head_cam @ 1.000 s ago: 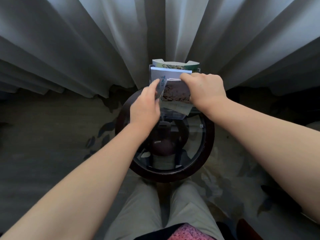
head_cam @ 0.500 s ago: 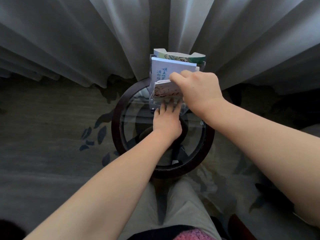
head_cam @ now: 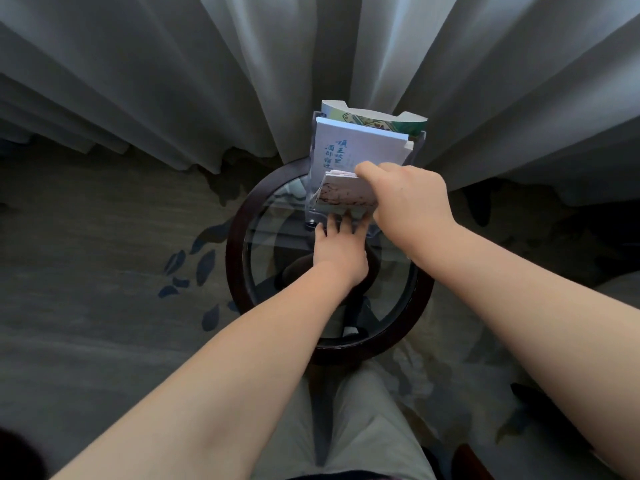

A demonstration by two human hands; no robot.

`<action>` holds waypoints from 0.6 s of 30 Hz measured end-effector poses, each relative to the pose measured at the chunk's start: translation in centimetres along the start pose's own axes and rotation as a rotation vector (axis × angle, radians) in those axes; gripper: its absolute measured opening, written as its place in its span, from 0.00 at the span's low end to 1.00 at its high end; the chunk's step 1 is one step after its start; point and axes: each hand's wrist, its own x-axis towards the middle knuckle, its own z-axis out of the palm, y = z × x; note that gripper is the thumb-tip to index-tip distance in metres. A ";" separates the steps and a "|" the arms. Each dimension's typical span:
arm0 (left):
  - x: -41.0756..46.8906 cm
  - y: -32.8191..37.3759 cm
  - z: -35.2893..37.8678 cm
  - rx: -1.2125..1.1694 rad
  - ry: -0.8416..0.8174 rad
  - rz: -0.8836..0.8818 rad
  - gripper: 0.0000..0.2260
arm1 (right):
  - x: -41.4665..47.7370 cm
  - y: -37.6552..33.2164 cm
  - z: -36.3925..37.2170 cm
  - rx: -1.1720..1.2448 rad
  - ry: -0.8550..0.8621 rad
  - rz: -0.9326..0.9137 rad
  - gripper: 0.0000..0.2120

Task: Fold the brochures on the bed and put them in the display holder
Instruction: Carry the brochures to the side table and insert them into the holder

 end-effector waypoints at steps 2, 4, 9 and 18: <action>0.3 0.1 0.3 0.003 -0.007 -0.006 0.32 | -0.2 -0.2 0.0 0.017 -0.011 -0.012 0.22; 0.3 0.3 0.4 -0.001 0.004 -0.012 0.32 | -0.8 -0.7 0.1 0.002 0.004 -0.033 0.21; 0.3 0.8 0.8 -0.038 0.060 -0.020 0.28 | -2.7 -2.1 1.4 -0.016 0.113 -0.082 0.20; 0.8 0.2 1.6 0.023 0.037 -0.004 0.32 | -2.5 -1.4 4.9 0.043 0.043 -0.050 0.28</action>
